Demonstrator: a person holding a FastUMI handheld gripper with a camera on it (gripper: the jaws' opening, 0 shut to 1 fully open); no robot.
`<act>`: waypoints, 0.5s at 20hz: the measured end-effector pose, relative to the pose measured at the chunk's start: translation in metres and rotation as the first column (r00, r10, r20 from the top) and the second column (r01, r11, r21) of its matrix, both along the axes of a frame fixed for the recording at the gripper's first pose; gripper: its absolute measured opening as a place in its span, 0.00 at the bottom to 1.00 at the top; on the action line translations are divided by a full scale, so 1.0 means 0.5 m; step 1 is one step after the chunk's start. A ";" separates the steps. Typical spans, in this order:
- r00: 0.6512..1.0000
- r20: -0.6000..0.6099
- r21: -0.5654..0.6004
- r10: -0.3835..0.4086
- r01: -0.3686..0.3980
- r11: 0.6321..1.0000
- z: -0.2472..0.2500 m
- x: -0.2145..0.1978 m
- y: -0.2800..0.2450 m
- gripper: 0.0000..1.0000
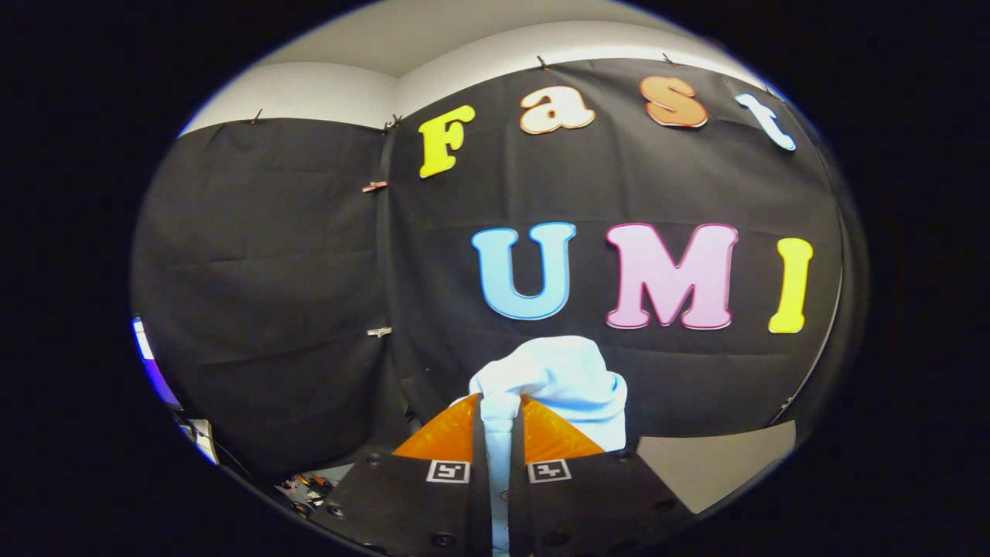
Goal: Put the clothes into the washing machine and then close the washing machine lid.
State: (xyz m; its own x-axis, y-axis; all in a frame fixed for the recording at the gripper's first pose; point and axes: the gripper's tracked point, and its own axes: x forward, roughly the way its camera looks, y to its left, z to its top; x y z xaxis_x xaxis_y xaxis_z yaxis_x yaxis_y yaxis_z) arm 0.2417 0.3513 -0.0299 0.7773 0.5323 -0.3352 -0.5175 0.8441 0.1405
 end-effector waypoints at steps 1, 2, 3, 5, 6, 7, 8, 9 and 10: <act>1.000 -0.017 0.002 0.020 -0.020 1.000 -0.021 0.002 0.026 0.12; 0.999 -0.035 0.012 0.037 -0.037 0.999 -0.045 0.008 0.051 0.12; 0.997 -0.053 0.020 0.052 -0.051 0.998 -0.067 0.013 0.072 0.12; 0.994 -0.083 0.024 0.071 -0.069 0.997 -0.113 0.027 0.104 0.13; 0.992 -0.100 0.020 0.079 -0.077 0.997 -0.140 0.035 0.116 0.13; 0.989 -0.118 0.013 0.089 -0.088 0.996 -0.172 0.043 0.131 0.13; 0.987 -0.132 0.006 0.095 -0.095 0.995 -0.198 0.049 0.140 0.13; 0.984 -0.150 -0.003 0.096 -0.098 0.995 -0.230 0.056 0.144 0.13; 0.981 -0.169 -0.009 0.093 -0.096 0.995 -0.262 0.064 0.148 0.13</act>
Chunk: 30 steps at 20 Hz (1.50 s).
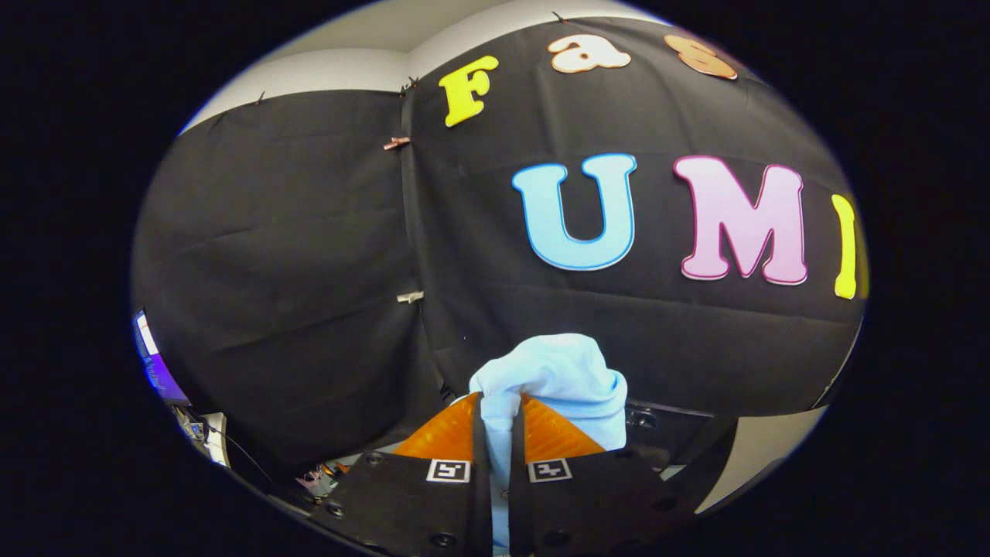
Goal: Put the clothes into the washing machine and then close the washing machine lid.
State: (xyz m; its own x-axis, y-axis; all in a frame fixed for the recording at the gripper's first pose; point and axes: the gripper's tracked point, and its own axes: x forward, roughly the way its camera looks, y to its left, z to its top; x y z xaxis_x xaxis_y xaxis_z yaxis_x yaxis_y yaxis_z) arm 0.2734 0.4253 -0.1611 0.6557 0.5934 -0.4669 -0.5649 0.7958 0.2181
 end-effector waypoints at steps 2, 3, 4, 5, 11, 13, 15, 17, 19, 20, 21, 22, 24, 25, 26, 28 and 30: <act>0.999 -0.041 -0.012 -0.010 0.010 1.000 -0.072 0.012 0.007 0.13; 0.998 -0.062 -0.023 -0.021 0.019 1.000 -0.110 0.018 0.006 0.13; 0.996 -0.083 -0.033 -0.035 0.032 0.999 -0.148 0.024 0.005 0.13; 0.993 -0.102 -0.044 -0.051 0.046 0.998 -0.179 0.029 0.006 0.13; 0.979 -0.171 -0.160 -0.110 0.083 0.984 -0.366 0.042 -0.004 0.13; 0.972 -0.198 -0.187 -0.128 0.091 0.978 -0.411 0.041 -0.011 0.13; 0.968 -0.211 -0.201 -0.136 0.093 0.975 -0.440 0.037 -0.017 0.13; 0.966 -0.218 -0.220 -0.139 0.090 0.971 -0.465 0.030 -0.023 0.13; 0.963 -0.228 -0.241 -0.143 0.087 0.967 -0.489 0.025 -0.030 0.13; 0.961 -0.237 -0.249 -0.145 0.085 0.965 -0.497 0.027 -0.033 0.13; 0.958 -0.245 -0.255 -0.148 0.083 0.963 -0.508 0.023 -0.037 0.13; 0.956 -0.250 -0.260 -0.151 0.084 0.962 -0.515 0.023 -0.038 0.13; 0.955 -0.249 -0.282 -0.162 0.089 0.955 -0.524 0.022 -0.043 0.13; 0.956 -0.244 -0.286 -0.165 0.091 0.954 -0.527 0.023 -0.040 0.13; 0.957 -0.236 -0.286 -0.169 0.098 0.953 -0.519 0.025 -0.040 0.30; 0.962 -0.209 -0.263 -0.176 0.118 0.958 -0.496 0.035 -0.032 0.63; 0.963 -0.195 -0.242 -0.187 0.138 0.960 -0.476 0.039 -0.030 0.97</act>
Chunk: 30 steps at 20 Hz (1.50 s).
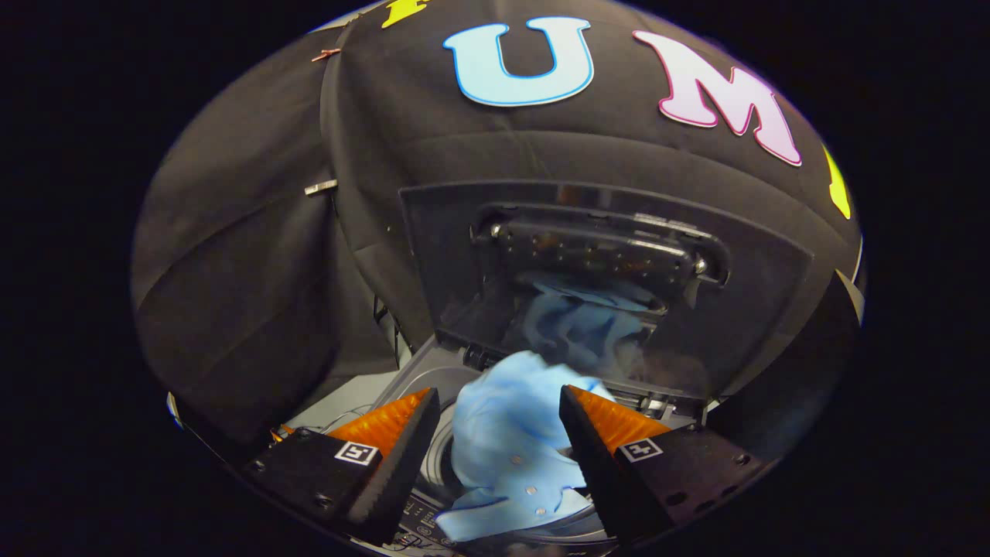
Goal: Put the clothes into the washing machine and then close the washing machine lid.
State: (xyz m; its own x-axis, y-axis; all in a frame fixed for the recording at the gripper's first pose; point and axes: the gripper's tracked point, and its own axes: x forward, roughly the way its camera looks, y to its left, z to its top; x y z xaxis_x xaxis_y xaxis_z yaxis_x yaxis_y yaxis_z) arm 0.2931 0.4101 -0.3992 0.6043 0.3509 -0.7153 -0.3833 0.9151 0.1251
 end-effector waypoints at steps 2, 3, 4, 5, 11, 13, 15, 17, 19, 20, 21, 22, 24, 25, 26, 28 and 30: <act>1.000 0.011 0.018 -0.010 0.009 1.000 0.025 0.000 0.002 0.99; 1.000 0.019 0.023 -0.008 0.008 1.000 0.039 0.001 0.005 0.99; 1.000 0.030 0.024 -0.005 0.005 1.000 0.055 -0.003 0.007 0.99; 0.999 0.040 0.019 -0.002 0.001 1.000 0.067 -0.004 0.008 0.99; 0.992 0.126 0.026 -0.025 0.022 0.999 0.182 0.027 0.013 0.99; 0.988 0.152 0.042 -0.033 0.027 0.999 0.225 0.046 0.016 0.99; 0.984 0.170 0.046 -0.044 0.036 0.998 0.247 0.074 0.011 0.99; 0.984 0.170 0.054 -0.058 0.049 0.997 0.258 0.104 0.005 0.99; 0.981 0.178 0.067 -0.075 0.064 0.996 0.267 0.139 -0.001 0.99; 0.981 0.178 0.075 -0.080 0.067 0.995 0.267 0.159 -0.002 0.99; 0.980 0.178 0.085 -0.084 0.070 0.994 0.268 0.178 -0.003 0.99; 0.980 0.178 0.097 -0.089 0.072 0.993 0.267 0.197 -0.003 0.99; 0.980 0.168 0.112 -0.104 0.086 0.990 0.259 0.231 -0.010 0.99; 0.980 0.164 0.118 -0.110 0.092 0.989 0.254 0.244 -0.014 0.99; 0.980 0.164 0.124 -0.117 0.097 0.988 0.246 0.260 -0.017 0.99; 0.978 0.171 0.124 -0.116 0.096 0.988 0.235 0.283 -0.028 0.99; 0.977 0.176 0.112 -0.118 0.099 0.989 0.220 0.300 -0.038 0.99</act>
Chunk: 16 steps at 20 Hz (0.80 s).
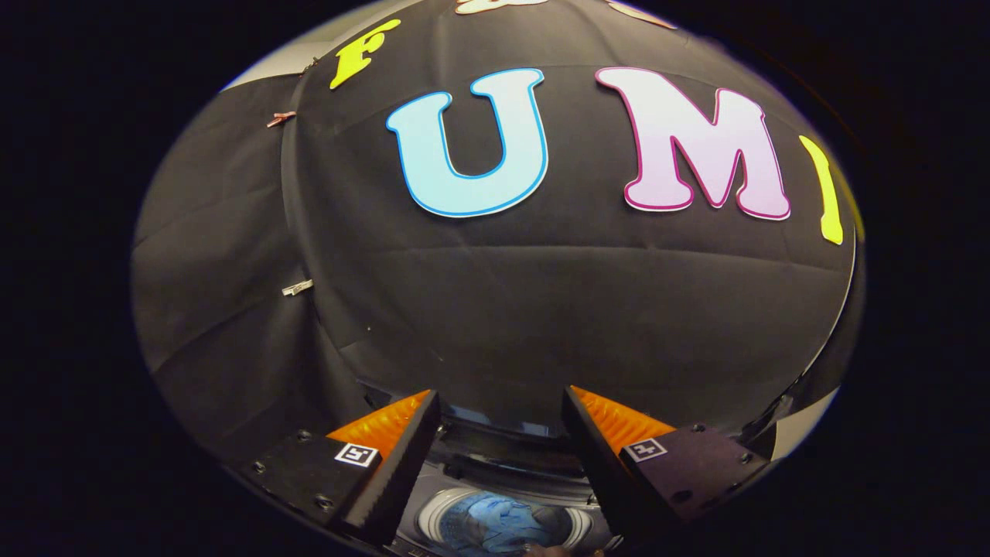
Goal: Put the clothes into the washing machine and then close the washing machine lid.
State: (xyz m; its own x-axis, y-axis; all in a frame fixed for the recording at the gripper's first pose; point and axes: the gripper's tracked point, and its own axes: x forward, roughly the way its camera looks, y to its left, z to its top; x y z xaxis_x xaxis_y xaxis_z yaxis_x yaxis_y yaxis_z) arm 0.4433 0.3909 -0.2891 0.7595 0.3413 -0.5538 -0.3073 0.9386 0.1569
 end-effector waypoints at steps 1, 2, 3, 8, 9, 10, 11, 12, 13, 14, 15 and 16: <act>1.000 0.003 -0.001 -0.004 0.004 1.000 -0.004 0.009 -0.004 0.99; 1.000 0.010 0.003 -0.012 0.012 1.000 -0.005 0.019 -0.009 0.99; 1.000 0.018 0.011 -0.019 0.019 1.000 -0.008 0.027 -0.012 0.99; 0.999 -0.023 -0.019 -0.040 0.040 0.999 -0.055 0.047 -0.036 0.99; 0.998 -0.035 -0.022 -0.044 0.043 0.999 -0.063 0.047 -0.041 0.99; 0.998 -0.041 -0.012 -0.041 0.041 0.999 -0.061 0.048 -0.041 0.99; 0.998 -0.047 -0.014 -0.043 0.043 0.999 -0.064 0.047 -0.044 0.99; 0.998 -0.053 -0.014 -0.040 0.040 0.999 -0.065 0.045 -0.045 0.99; 0.997 -0.061 -0.006 -0.039 0.038 0.999 -0.067 0.040 -0.046 1.00; 0.996 -0.073 0.010 -0.042 0.042 0.999 -0.067 0.036 -0.046 1.00; 0.995 -0.089 0.031 -0.049 0.052 0.998 -0.066 0.030 -0.047 1.00; 0.995 -0.089 0.034 -0.046 0.049 0.998 -0.064 0.024 -0.043 1.00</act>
State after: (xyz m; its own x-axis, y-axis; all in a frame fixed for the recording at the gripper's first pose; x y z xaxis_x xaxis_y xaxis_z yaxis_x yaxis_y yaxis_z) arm 0.4555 0.3694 -0.3209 0.7241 0.3269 -0.6072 -0.2460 0.9450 0.2154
